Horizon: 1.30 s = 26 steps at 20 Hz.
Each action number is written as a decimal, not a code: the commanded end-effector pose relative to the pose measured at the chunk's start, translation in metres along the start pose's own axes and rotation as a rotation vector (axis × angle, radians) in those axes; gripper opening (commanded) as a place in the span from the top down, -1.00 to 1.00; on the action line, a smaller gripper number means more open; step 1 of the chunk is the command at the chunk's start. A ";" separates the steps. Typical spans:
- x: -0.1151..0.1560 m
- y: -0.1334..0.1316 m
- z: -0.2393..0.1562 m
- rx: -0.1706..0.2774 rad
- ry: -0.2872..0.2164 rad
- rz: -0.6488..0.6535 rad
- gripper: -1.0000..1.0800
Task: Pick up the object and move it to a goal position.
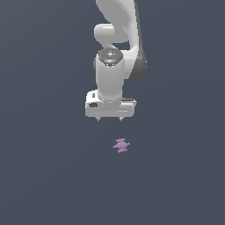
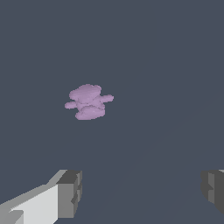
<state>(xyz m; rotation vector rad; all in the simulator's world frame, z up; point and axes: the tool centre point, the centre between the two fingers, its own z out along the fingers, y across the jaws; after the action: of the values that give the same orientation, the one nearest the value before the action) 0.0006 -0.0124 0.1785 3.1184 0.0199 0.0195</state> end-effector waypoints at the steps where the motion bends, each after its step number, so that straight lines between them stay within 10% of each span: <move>1: 0.000 0.000 0.000 0.000 0.000 0.000 -0.92; 26: 0.014 -0.009 -0.016 -0.017 0.044 -0.055 -0.92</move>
<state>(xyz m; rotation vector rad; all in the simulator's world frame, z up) 0.0133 -0.0030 0.1954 3.0976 0.1112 0.0879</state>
